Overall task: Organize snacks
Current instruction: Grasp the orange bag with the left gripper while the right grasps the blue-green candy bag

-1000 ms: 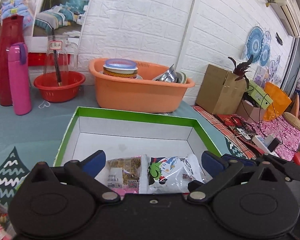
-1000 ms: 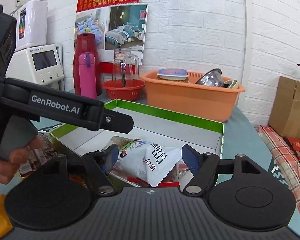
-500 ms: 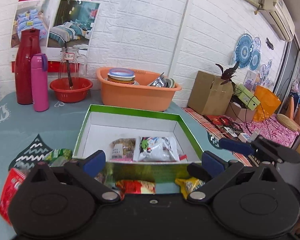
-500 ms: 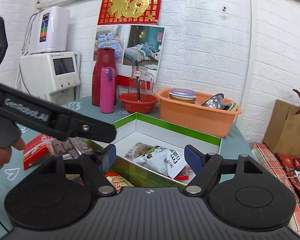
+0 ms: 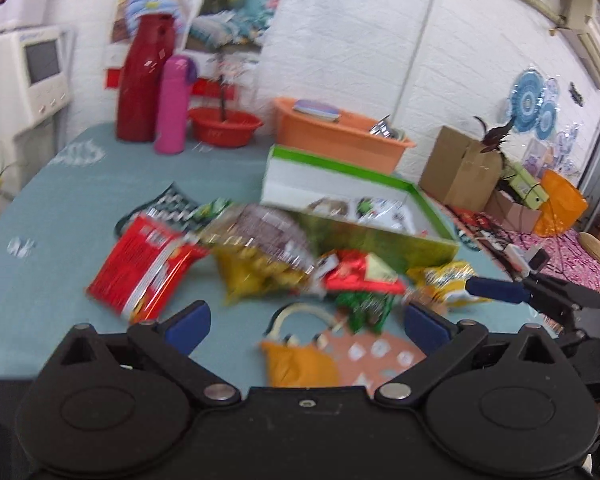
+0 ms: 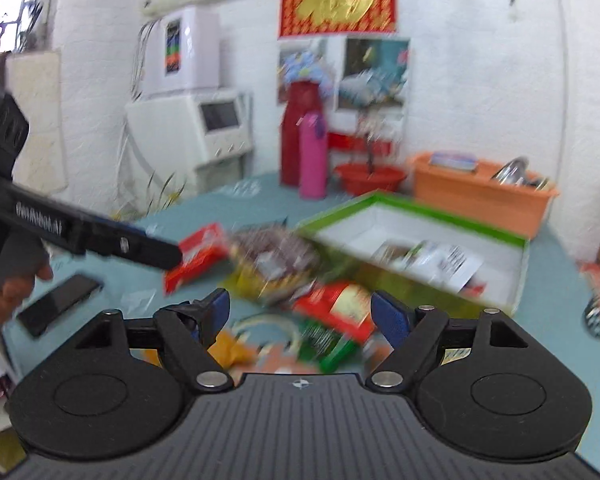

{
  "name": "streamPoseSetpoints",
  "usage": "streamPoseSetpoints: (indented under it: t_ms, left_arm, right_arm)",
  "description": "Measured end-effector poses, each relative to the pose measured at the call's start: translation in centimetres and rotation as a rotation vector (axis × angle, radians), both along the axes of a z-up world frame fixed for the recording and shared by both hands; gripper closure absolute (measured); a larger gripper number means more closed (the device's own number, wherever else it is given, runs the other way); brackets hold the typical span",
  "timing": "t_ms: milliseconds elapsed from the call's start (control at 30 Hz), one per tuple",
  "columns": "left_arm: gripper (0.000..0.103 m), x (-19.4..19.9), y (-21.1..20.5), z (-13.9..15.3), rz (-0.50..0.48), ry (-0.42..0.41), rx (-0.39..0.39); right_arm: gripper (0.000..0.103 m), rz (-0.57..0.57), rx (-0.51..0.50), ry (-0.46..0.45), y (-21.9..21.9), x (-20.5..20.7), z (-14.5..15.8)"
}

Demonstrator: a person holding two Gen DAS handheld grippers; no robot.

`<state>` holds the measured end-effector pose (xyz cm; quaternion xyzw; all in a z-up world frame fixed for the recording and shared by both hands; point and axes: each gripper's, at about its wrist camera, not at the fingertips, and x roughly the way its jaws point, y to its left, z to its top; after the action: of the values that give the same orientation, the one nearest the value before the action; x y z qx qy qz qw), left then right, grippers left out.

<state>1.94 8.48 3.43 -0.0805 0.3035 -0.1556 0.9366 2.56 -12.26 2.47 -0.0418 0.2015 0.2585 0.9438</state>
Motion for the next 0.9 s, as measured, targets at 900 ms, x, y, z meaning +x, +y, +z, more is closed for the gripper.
streamPoseSetpoints:
  t_ms: [900]
  left_arm:
    - [0.022, 2.5, -3.1, -6.9, -0.098, 0.118, 0.147]
  right_arm:
    - [0.000, -0.145, 0.010, 0.192, -3.1, -1.1, -6.9]
